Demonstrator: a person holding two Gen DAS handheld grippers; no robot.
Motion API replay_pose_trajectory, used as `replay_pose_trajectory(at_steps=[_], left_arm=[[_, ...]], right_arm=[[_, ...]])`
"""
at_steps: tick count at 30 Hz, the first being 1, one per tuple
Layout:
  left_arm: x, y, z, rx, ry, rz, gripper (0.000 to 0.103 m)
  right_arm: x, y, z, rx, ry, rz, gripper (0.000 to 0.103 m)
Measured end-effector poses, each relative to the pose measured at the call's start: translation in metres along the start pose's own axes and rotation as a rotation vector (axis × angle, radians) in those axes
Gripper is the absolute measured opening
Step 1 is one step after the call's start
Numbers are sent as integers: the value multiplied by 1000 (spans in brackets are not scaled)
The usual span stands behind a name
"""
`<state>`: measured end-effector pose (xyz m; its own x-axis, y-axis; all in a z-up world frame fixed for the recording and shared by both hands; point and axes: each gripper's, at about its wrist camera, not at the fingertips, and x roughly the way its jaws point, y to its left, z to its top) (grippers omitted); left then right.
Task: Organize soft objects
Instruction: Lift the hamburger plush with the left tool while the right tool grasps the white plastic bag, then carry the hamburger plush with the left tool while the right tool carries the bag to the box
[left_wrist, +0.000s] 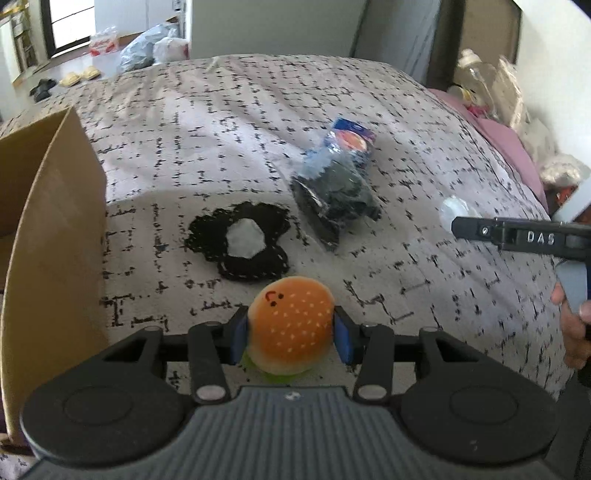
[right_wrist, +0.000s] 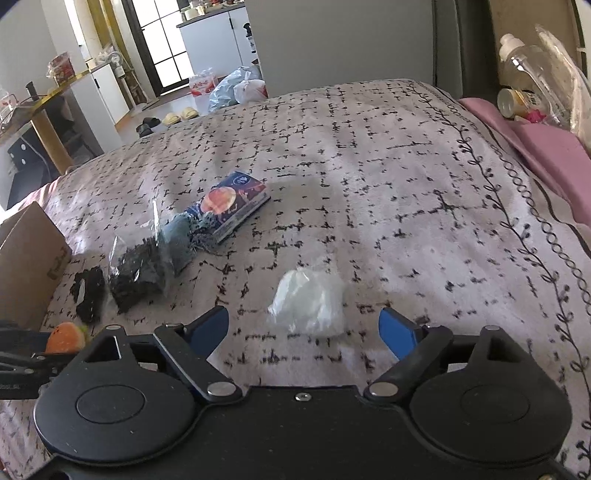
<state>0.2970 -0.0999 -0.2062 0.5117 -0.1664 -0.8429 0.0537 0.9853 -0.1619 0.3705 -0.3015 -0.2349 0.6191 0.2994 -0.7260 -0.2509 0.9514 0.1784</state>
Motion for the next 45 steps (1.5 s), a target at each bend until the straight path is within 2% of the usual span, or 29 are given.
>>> replay_pose_trajectory(at_steps=[3,6,7,20,31,45], left_arm=[[0,4,4,-38,-5,4,46],[1,6,5,-54,-7,15,46],[1,7,5,-60,-7,19,46],[-26,4,4,-42,-47,12,46],[-71,-2,2,27,-120,-46,46],[-130,16,-7,65,-204,-68,46]], right_arm=[[8,7,3,-31,5,-28,76],[15,9,4,-36,24,-46,47],[15,9,4,-30,27,-53,45],[-29,18,-5,10,-12,-37,44],[-75,48,-1,-2,-114,25,44],[-110,93,-3,-13,-173,82,44]])
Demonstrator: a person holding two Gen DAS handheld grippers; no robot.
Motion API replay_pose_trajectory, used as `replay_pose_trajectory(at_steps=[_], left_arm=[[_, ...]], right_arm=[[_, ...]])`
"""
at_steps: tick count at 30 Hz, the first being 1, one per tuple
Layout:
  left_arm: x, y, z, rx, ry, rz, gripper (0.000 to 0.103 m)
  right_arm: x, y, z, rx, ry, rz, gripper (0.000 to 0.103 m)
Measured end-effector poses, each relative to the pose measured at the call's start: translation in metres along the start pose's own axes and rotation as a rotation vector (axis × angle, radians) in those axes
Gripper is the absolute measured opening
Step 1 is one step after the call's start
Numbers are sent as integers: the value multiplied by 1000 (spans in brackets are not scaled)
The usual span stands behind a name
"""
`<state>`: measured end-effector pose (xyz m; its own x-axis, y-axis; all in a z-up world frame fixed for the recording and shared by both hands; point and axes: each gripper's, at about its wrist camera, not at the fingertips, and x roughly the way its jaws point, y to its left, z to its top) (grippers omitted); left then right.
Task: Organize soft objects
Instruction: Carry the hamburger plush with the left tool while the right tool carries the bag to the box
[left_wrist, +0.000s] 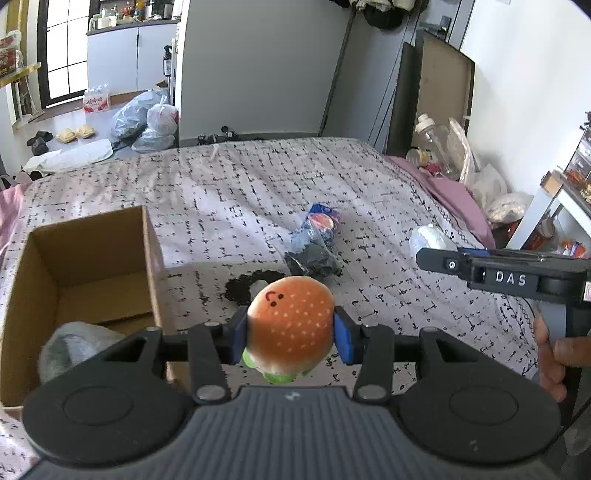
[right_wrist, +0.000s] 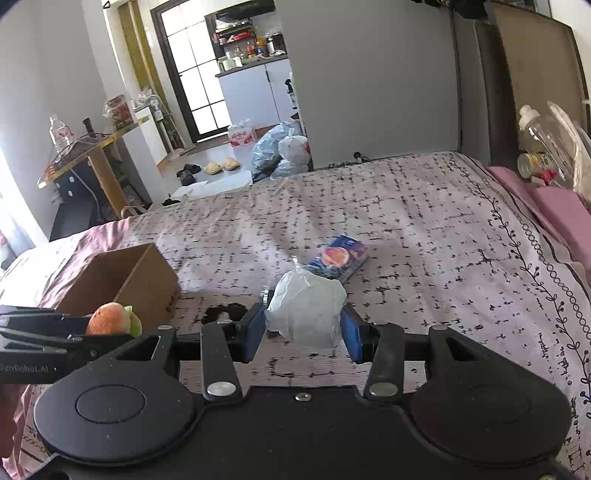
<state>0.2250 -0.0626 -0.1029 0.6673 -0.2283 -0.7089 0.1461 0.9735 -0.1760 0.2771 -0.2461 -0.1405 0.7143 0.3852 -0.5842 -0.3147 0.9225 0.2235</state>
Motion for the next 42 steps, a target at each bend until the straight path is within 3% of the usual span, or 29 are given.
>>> replay_pose_trajectory(at_steps=[17,25,42], left_arm=[[-62,45,0,-18,-95,44,46],[-82,81,-1,-48,-120,105,46],[-84,134,-20,-133,-141,146,46]], right_arm=[[-21,57,8,-60,-43,49,44],[-21,83,12,-85,-48,86,44],[5,155,23,-196,-13,178,44]])
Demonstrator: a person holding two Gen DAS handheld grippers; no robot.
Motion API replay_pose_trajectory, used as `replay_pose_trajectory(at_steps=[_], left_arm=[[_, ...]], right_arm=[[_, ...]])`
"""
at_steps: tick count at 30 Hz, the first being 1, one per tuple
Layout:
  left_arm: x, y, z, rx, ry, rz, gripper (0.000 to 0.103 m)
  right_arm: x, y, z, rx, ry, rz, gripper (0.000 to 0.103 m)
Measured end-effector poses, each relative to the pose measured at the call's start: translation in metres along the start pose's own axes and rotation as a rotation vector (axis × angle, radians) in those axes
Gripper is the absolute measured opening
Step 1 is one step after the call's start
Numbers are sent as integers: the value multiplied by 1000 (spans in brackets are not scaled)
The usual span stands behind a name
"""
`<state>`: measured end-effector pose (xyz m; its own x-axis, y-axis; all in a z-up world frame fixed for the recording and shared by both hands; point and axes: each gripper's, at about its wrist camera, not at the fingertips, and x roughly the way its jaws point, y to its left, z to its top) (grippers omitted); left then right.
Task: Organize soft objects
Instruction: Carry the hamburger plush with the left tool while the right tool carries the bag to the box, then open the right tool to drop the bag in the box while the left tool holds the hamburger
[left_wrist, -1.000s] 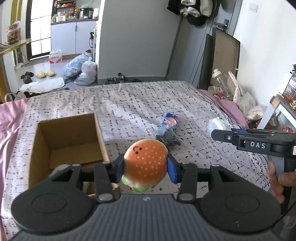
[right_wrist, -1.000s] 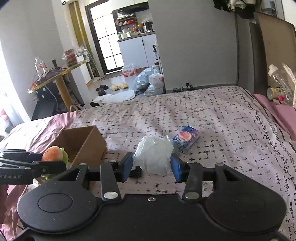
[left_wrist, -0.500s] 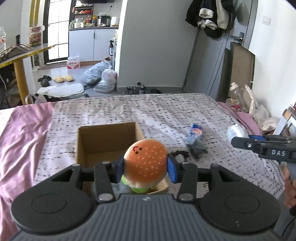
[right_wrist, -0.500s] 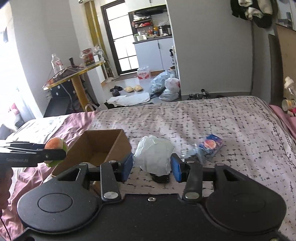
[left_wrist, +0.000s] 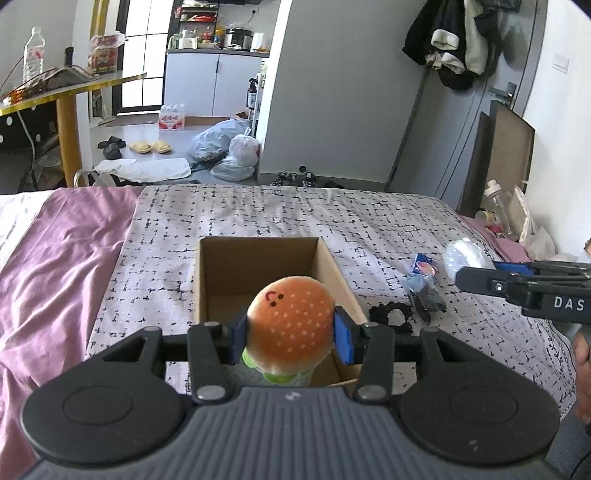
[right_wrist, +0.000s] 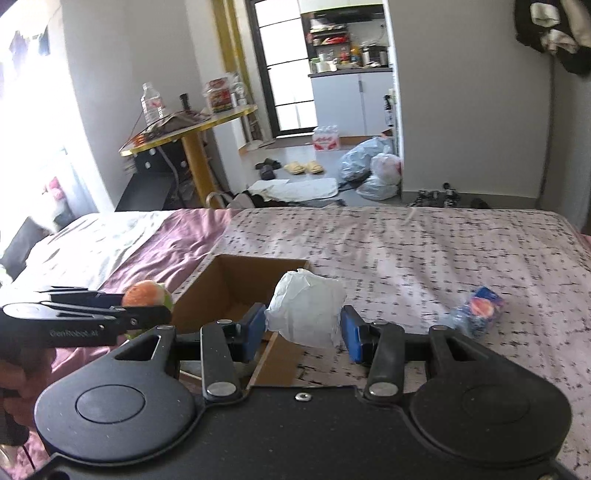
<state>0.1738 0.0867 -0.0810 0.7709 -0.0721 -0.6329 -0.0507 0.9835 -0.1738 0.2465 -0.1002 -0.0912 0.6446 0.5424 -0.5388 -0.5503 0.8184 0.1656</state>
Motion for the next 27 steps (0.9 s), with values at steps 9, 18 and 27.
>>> replay_pose_trajectory(at_steps=[9,18,27], left_arm=[[5,24,-12,-43,9,10,46],[10,32,-22,-66,18,2,46],[9,36,-29,-78,28,10,46]], right_arm=[[33,31,-2,-22,61,52,44],[63,44,-10,-6,139,70,44],[82,61,-18,-48,209,70,45]])
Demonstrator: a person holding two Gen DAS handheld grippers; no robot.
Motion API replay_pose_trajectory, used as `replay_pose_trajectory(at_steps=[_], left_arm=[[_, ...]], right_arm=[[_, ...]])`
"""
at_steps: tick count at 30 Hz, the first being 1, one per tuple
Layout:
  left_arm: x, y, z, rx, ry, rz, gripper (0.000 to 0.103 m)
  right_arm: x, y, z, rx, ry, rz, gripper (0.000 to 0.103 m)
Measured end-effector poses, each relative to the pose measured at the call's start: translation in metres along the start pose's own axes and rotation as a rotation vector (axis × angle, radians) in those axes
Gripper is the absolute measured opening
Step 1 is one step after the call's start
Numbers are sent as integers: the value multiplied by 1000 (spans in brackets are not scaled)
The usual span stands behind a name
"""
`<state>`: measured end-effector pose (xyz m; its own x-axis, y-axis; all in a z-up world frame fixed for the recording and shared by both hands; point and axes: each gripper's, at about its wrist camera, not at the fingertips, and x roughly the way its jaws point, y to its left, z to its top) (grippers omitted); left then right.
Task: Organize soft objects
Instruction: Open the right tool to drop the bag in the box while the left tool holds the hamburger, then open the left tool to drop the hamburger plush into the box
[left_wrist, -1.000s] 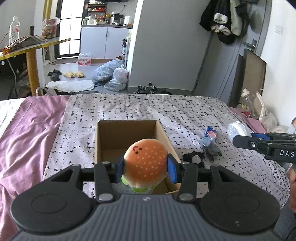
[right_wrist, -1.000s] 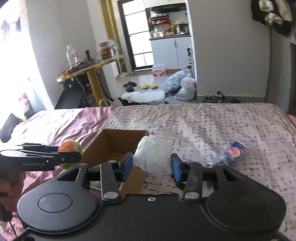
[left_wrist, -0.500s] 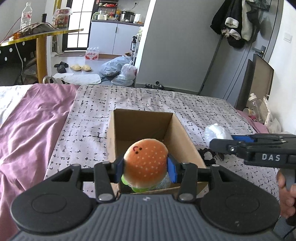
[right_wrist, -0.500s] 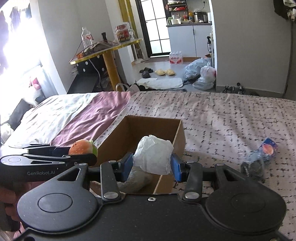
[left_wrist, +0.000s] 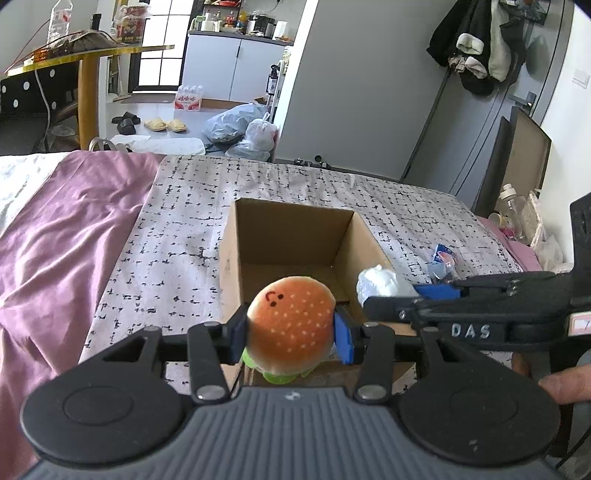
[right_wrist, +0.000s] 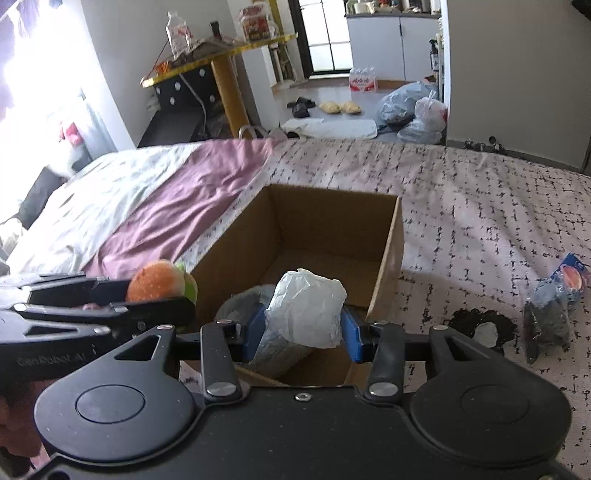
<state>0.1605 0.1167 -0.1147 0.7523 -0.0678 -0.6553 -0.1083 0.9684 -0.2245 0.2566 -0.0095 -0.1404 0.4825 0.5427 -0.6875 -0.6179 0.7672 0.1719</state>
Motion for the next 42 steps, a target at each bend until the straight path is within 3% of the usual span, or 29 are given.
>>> replay_pose_trajectory(at_steps=[10,21,32,42], left_arm=[[0,-7,6,19,8,9,46],[10,-40,26,66,0,-13,46],[48,-69,39,77,16,-50,46],[73,-79,42,80,32,-34,47]], right_arm=[[-18,-6,-3,23,-40,-6,57],[-49,-41,-20,75,-58,-16,57],[-74,-79,-37,141,-69,-78,57],[-88,-99,-45,149,-65,-123,57]])
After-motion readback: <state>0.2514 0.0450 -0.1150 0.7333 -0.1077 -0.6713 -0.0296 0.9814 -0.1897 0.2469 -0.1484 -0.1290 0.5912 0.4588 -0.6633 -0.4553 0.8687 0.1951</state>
